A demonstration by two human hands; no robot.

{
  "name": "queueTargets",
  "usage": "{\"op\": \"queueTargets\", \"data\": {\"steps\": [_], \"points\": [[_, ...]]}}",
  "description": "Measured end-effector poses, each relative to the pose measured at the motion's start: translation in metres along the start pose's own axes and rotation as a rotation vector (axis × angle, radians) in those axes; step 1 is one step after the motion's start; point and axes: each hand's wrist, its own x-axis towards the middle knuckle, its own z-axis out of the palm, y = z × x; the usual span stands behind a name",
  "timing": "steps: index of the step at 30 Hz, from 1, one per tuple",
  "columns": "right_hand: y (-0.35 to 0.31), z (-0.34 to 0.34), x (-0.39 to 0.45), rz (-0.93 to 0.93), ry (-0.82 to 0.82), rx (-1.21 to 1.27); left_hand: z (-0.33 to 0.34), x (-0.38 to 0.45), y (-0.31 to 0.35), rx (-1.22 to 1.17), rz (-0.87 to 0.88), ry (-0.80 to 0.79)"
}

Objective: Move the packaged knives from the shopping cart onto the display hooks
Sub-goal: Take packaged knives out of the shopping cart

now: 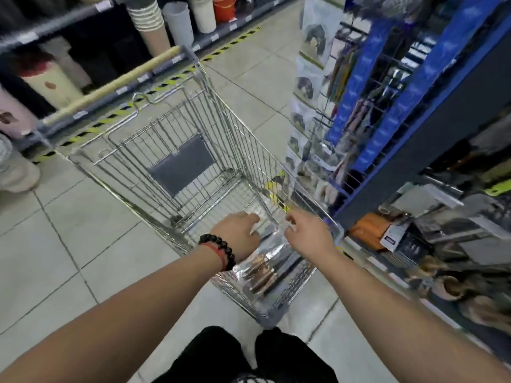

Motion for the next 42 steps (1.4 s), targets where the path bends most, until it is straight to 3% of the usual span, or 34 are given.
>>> {"op": "queueTargets", "data": {"steps": [8, 14, 22, 26, 30, 37, 42], "points": [[0.022, 0.072, 0.015, 0.457, -0.107, 0.207, 0.043, 0.105, -0.026, 0.039, 0.204, -0.278], [0.033, 0.147, 0.029, 0.839, -0.028, 0.449, 0.113, 0.167, -0.049, 0.011, 0.282, -0.522], [0.054, 0.254, 0.047, 1.271, -0.041, 0.876, 0.226, 0.187, -0.071, -0.091, 0.095, -0.793], [0.057, 0.287, 0.059, 1.297, 0.046, 1.053, 0.263, 0.202, -0.084, -0.156, -0.048, -0.825], [0.064, 0.308, 0.065, 1.355, 0.097, 1.024, 0.3, 0.214, -0.101, -0.303, -0.237, -0.74], [0.073, 0.325, 0.057, 1.478, 0.164, 1.028, 0.309, 0.202, -0.096, -0.458, -0.338, -0.78], [0.072, 0.32, 0.052, 1.515, 0.232, 1.006, 0.317, 0.202, -0.093, -0.5, -0.358, -0.704]]}}
